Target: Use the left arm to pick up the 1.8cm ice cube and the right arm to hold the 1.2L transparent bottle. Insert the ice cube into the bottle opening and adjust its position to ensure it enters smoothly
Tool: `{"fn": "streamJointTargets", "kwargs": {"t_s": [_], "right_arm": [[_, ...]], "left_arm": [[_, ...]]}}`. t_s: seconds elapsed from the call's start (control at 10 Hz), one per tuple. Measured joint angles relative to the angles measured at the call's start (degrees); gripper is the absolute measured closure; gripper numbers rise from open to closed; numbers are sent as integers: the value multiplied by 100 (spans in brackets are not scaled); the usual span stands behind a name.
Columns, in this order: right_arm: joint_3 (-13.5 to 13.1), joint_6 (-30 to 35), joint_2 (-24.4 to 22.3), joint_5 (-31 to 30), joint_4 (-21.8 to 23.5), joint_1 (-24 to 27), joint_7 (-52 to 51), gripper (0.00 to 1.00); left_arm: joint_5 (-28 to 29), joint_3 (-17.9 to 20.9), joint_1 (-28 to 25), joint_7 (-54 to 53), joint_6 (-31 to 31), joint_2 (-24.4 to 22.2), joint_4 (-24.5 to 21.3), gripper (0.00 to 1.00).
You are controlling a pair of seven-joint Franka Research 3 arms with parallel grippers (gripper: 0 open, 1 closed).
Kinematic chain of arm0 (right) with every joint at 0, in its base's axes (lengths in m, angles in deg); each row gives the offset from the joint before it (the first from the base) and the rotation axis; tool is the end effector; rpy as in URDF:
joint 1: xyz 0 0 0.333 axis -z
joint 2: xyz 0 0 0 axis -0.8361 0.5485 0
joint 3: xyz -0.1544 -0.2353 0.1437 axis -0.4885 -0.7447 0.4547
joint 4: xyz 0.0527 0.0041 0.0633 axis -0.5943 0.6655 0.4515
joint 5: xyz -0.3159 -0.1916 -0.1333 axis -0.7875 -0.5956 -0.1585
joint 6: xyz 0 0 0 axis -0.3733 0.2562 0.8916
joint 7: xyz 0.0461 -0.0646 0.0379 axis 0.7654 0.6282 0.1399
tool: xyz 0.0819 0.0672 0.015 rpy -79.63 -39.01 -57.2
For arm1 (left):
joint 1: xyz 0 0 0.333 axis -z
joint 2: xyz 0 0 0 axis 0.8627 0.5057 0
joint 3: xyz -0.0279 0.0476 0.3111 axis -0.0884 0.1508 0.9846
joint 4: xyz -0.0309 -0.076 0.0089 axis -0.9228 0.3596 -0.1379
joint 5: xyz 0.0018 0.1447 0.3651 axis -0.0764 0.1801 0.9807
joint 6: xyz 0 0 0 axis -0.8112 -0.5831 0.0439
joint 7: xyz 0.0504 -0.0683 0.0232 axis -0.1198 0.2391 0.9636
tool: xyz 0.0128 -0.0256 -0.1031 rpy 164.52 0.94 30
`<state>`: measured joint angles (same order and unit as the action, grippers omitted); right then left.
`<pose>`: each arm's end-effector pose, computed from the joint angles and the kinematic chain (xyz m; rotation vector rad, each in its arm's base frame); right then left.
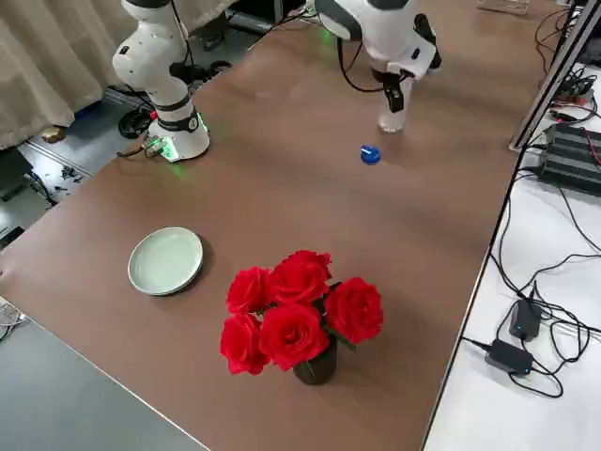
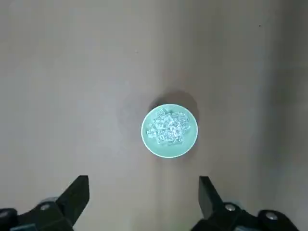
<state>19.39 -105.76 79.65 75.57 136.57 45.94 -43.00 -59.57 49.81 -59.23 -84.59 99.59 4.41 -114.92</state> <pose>0.6323 0.0600 0.4392 -2.3643 -0.9719 -0.1970 0.5226 -0.0276 0.5070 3.1147 -0.0733 -0.0970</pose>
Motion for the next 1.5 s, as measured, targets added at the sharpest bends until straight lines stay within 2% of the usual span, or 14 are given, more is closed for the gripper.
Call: {"fn": "streamJointTargets", "kwargs": {"t_s": [0.2, 0.4, 0.7, 1.0, 1.2, 1.5], "right_arm": [[-7, -11, 358, 635, 168, 66, -1558, 2], [-8, -15, 881, 1584, 425, 100, -3521, 4], [96, -11, 1720, 3144, 470, -20, -5654, 4], [296, -23, 2201, 4543, 459, -378, -7086, 4], [328, -22, 2395, 4900, 453, -486, -7801, 4], [575, 338, 2814, 5277, 455, -481, -8545, 4]], "left_arm": [[0, -81, 16, 0, 744, 7, -628, 0], [0, -127, 22, -5, 1438, 80, -1216, 0], [0, -337, 26, -1, 1939, 542, -1363, 0], [0, -415, 28, -1, 2475, 1116, -1381, 1], [0, -414, 27, -1, 2915, 1483, -1455, 1], [0, -414, 27, 1, 3574, 1710, -1849, 2]]}}
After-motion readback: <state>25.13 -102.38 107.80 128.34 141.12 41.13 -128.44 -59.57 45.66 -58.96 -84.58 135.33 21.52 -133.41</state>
